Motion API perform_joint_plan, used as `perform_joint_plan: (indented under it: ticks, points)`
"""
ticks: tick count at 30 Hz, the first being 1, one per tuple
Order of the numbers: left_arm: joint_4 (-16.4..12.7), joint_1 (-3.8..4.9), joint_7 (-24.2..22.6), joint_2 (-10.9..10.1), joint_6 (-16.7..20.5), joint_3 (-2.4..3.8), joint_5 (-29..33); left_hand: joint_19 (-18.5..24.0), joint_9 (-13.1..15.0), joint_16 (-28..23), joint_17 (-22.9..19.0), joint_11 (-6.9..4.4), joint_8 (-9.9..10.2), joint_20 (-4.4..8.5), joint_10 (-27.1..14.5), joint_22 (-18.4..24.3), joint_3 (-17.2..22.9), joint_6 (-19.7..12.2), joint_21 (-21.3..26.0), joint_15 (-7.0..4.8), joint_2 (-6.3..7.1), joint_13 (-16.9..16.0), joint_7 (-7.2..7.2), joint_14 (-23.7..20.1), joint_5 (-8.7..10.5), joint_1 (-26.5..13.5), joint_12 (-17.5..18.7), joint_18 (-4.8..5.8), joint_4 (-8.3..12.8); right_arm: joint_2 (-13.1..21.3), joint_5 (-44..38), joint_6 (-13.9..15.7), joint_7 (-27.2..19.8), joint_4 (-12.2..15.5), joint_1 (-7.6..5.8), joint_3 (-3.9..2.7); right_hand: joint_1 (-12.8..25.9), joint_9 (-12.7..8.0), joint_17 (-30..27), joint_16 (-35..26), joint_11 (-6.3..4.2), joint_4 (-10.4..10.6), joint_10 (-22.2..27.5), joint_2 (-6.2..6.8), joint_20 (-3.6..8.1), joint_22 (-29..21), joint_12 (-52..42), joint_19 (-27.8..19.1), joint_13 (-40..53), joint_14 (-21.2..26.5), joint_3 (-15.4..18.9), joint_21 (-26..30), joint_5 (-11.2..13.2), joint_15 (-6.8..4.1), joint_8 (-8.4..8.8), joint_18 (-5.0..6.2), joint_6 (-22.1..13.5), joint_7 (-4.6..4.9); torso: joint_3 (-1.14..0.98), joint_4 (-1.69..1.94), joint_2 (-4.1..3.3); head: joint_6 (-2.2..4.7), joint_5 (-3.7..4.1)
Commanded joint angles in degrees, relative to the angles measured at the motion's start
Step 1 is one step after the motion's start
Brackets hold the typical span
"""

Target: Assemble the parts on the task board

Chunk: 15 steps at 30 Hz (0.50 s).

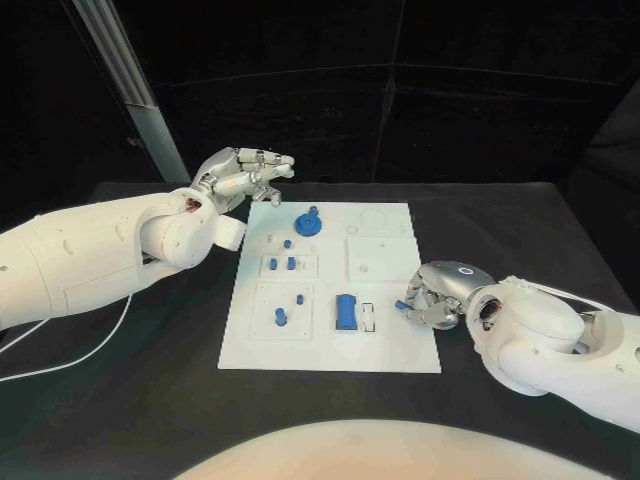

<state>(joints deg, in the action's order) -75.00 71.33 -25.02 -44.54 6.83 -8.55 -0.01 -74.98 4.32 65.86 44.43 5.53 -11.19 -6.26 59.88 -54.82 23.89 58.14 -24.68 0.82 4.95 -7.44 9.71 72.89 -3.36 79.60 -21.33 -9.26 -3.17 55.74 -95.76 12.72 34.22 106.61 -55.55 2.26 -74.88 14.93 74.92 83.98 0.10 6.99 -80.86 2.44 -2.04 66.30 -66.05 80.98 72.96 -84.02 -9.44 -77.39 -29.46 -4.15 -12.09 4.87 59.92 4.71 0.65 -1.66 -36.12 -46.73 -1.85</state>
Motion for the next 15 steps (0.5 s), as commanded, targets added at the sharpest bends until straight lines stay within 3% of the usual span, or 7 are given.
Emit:
perform_joint_plan:
  ticks: [1, 5, 10, 15]
  points:
    - [-0.04, 0.08, -0.03, 0.02, -0.64, 0.02, -0.12, 0.36, 0.02, 0.10, -0.07, -0.07, -0.28, 0.02, -0.41, -0.06, 0.35, -0.39, 0.26, -0.09, -0.17, -0.06, 0.00, -0.42, -0.13, -0.19, -0.39, -1.06, 0.15, 0.30, 4.50, 6.48, -0.89, 0.69, -0.11, -0.04, 0.98, -0.14, 3.32, -0.09, -0.06, 0.64, -0.01, 1.32, -0.20, 0.23, -0.26, -0.07, 0.14, -3.71, -1.61, 0.10, 0.04, 0.24, 0.29, -0.24, 0.62, 0.15, 0.01, 0.00, -0.04, -0.10, 0.05]
    - [-0.06, 0.08, -0.03, 0.00, -0.66, 0.02, -0.12, 0.36, 0.02, 0.10, -0.07, -0.07, -0.28, 0.02, -0.41, -0.06, 0.35, -0.39, 0.26, -0.09, -0.17, -0.06, 0.00, -0.42, -0.13, -0.19, -0.39, -1.06, 0.15, 0.41, 8.13, 8.86, -1.93, 1.26, -0.11, -0.04, 2.14, -0.14, 3.66, 0.08, -0.12, 1.41, -0.37, 2.50, -0.13, 0.51, -0.72, 0.08, 0.46, -3.80, -3.10, -0.06, 0.15, 0.17, 0.31, -0.29, 1.13, 0.07, -0.02, -0.14, -0.04, -0.23, 0.00]
    - [-0.12, 0.08, -0.01, -0.01, -0.69, 0.01, -0.12, 0.37, 0.03, 0.10, -0.09, -0.07, -0.33, 0.02, -0.44, -0.07, 0.45, -0.41, 0.26, -0.10, -0.20, -0.07, 0.00, -0.44, -0.13, -0.14, -0.44, -1.06, 0.23, 0.42, 9.93, 10.59, -3.05, 1.51, -0.11, -0.05, 2.99, -0.07, 3.84, 0.17, -0.20, 1.91, -0.68, 3.10, -0.07, 0.77, -1.15, 0.21, 0.76, -3.84, -3.64, -0.21, -0.67, 0.11, 0.22, -0.33, 1.60, -0.05, -0.02, -0.14, -0.03, -0.41, 0.03]
    - [-0.14, 0.08, 0.00, -0.01, -0.69, 0.01, -0.12, 0.37, 0.03, 0.10, -0.09, -0.07, -0.33, 0.02, -0.44, -0.07, 0.45, -0.41, 0.26, -0.10, -0.20, -0.07, 0.00, -0.44, -0.13, -0.14, -0.44, -1.06, 0.23, 0.00, 12.27, 8.97, -3.58, 1.08, -0.12, -0.05, 4.05, 0.06, 4.15, 0.32, -0.36, 2.52, -1.02, 3.45, -0.02, 1.13, -1.47, 0.38, 0.96, -3.91, -3.83, -0.42, -1.19, -0.01, 0.12, -0.40, 2.32, -0.26, 0.00, -0.11, 0.01, -0.47, 0.05]
